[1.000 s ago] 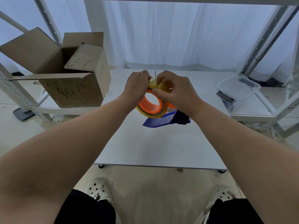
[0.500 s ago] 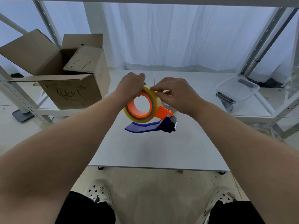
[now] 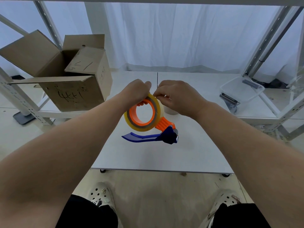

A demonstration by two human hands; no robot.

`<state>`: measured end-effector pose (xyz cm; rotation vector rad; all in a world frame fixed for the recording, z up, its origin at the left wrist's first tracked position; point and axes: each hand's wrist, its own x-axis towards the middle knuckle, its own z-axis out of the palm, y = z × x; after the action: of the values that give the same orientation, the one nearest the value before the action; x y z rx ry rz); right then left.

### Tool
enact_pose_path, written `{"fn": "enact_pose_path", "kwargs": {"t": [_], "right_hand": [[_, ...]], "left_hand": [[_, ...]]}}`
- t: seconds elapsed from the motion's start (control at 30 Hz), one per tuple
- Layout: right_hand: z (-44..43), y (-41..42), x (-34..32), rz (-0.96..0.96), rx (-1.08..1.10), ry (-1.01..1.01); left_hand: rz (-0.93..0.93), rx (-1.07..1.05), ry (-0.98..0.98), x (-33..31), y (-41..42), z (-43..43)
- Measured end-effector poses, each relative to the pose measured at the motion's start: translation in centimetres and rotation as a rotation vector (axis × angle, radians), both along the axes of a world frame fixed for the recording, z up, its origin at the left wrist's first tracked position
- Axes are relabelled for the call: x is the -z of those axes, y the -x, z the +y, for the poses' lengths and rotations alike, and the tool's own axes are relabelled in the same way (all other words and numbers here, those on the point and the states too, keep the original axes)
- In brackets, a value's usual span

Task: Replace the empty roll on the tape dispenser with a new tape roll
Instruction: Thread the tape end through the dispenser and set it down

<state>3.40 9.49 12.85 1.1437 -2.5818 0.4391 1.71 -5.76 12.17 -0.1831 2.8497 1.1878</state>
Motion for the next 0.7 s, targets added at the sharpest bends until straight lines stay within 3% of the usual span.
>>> {"fn": "enact_pose_path", "kwargs": {"t": [0.37, 0.53, 0.7], "right_hand": [[0.5, -0.1, 1.3, 0.122, 0.035, 0.068], [1.0, 0.3, 1.2, -0.104, 0.053, 0.162], [1.2, 0.3, 1.1, -0.127, 0.005, 0.176]], "left_hand": [[-0.037, 0.078, -0.103, -0.5, -0.7, 0.4], [0.05, 0.122, -0.096, -0.7, -0.5, 0.4], [0.162, 0.141, -0.03, -0.2, -0.4, 0.1]]}}
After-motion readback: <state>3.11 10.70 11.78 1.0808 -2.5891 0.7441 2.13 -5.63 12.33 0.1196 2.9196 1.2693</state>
